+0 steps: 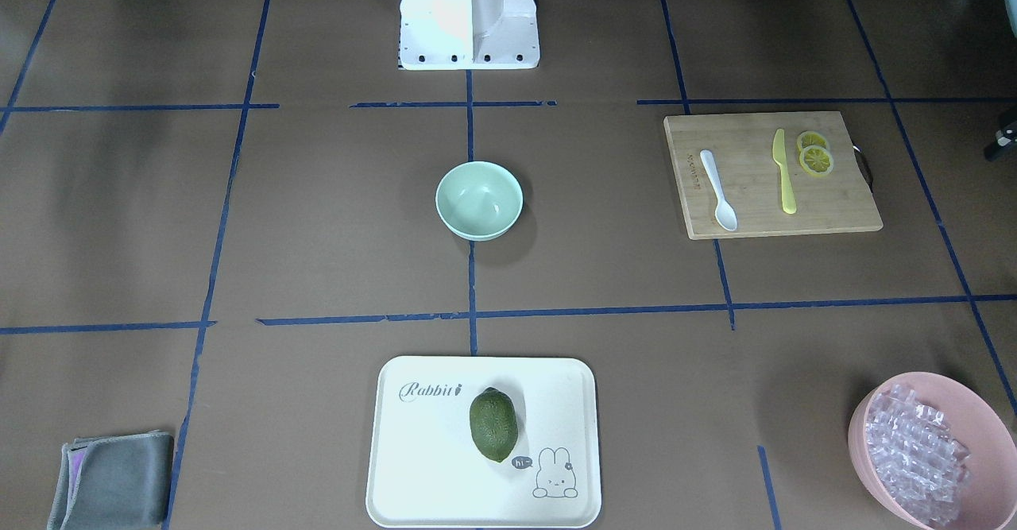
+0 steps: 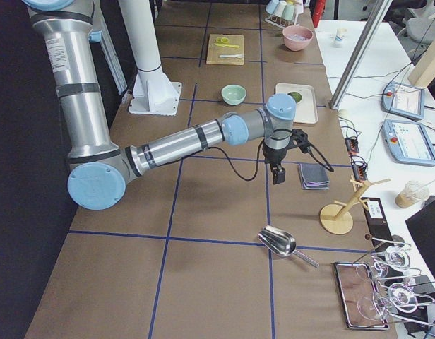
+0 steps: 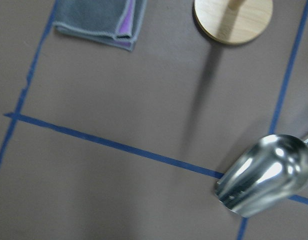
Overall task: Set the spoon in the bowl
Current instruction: 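Move the left gripper over the white spoon on the cutting board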
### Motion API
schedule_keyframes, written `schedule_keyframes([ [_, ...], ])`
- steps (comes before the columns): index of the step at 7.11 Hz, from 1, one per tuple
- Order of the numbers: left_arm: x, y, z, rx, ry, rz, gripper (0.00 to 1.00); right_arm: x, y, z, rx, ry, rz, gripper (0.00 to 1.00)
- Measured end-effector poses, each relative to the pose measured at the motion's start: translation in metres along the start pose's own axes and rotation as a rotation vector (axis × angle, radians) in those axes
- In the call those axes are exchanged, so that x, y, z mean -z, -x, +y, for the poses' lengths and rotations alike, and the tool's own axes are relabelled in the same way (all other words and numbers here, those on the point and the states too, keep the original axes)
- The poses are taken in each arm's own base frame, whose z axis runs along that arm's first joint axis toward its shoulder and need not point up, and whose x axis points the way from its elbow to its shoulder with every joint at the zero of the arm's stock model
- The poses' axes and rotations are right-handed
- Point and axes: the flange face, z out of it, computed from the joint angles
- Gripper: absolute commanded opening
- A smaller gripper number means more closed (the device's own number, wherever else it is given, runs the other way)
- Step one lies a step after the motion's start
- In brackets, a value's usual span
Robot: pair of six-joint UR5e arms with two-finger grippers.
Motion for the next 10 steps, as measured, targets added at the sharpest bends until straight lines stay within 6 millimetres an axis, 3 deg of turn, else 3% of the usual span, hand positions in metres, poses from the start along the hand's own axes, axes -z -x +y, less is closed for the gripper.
schedule_keyframes([
  [1, -0.011, -0.03, -0.012, 0.036, 0.016, -0.018, 1.0, 0.001, -0.058, 0.056, 0.044, 0.017, 0.014, 1.0],
  [2, -0.022, -0.061, -0.023, 0.082, 0.024, -0.059, 1.0, -0.001, -0.095, 0.105, 0.035, 0.033, 0.018, 1.0],
  [3, -0.037, -0.096, -0.031, 0.144, 0.029, -0.088, 1.0, -0.006, -0.114, 0.142, -0.007, 0.048, 0.014, 1.0],
  [4, -0.054, -0.134, -0.037, 0.212, 0.037, -0.098, 1.0, -0.008, -0.12, 0.158, -0.053, 0.051, 0.007, 1.0],
  [8, -0.135, -0.267, -0.041, 0.371, 0.059, -0.133, 1.0, -0.01, -0.121, 0.167, -0.107, 0.049, -0.005, 1.0],
  [10, -0.17, -0.303, -0.035, 0.374, 0.094, -0.137, 1.0, -0.01, -0.121, 0.167, -0.109, 0.049, -0.007, 1.0],
])
